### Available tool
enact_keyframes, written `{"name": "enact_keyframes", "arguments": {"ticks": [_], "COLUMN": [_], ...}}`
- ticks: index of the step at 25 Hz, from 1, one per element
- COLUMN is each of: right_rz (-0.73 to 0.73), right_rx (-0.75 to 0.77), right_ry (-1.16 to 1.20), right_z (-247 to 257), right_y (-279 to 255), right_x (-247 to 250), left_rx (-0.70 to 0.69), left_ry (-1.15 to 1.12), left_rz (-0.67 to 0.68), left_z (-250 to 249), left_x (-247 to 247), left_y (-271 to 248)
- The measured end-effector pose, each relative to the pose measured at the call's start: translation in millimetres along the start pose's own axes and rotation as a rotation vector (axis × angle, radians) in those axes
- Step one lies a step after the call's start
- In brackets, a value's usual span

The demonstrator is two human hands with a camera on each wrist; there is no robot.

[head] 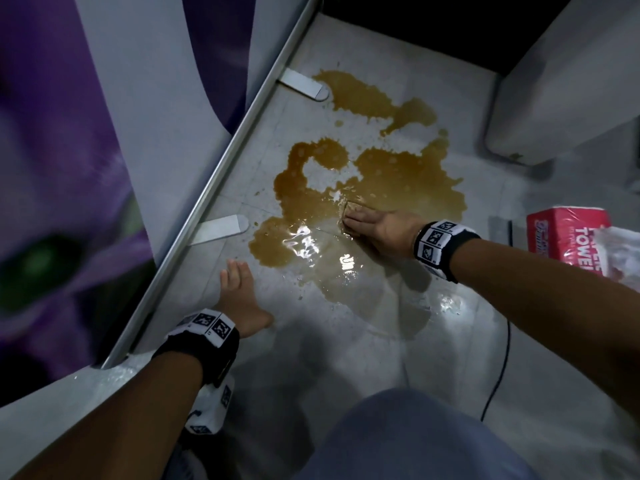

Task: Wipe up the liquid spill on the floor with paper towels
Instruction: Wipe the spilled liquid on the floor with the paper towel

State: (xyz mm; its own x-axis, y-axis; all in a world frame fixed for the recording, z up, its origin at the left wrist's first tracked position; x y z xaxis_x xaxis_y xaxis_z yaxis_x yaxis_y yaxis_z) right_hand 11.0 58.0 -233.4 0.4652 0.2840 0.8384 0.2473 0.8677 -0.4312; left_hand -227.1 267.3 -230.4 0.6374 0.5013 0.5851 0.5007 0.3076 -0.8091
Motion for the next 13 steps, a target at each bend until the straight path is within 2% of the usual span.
{"name": "enact_keyframes", "arguments": {"ticks": [4,6,7,9,11,13], "right_rz": [-0.253,-0.465,-0.558,-0.627,-0.723,-0.775], "right_rx": [-0.066,-0.110,-0.164,-0.333,-0.435,-0.427], "right_ry": [0.203,0.333,0.446,0.620,0.621,0.505], "right_z": [12.2,19.7,20.6,14.4,-1.6,-20.5], "right_y": [-3.5,-1.3,-1.2,1.7,0.9,2.0], "right_x": [-26.6,-23.9,-15.1,9.6,34.2,48.4], "left_rx": [0.029,0.049,0.056,0.064,0.067,0.071], "left_ry": [-0.037,-0.055,-0.056,-0.065,-0.068,-0.047], "left_rz": [-0.029,-0.056,-0.068,-0.087,-0.087,-0.082], "left_z": [-7.6,-13.2,-15.0,-16.3,-16.5,-17.0], "left_x": [-1.5,-0.4,0.0,-1.3,-3.3,-4.8], "left_y": [0.8,1.4,2.0,2.3,1.4,1.8]}}
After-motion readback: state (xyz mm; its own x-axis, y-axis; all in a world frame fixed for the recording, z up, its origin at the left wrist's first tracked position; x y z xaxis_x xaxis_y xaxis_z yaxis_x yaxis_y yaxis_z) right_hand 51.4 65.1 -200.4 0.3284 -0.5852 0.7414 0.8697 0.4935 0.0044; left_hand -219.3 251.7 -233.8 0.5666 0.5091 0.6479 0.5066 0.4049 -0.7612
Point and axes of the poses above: each hand's wrist, its own y-axis towards the middle knuckle, its own x-axis out of the back of the hand, z = x × y, the point moved 4 cm from there along y, towards the middle knuckle, and after that the axes turned 9 degrees about y, right-handed, at the moved point
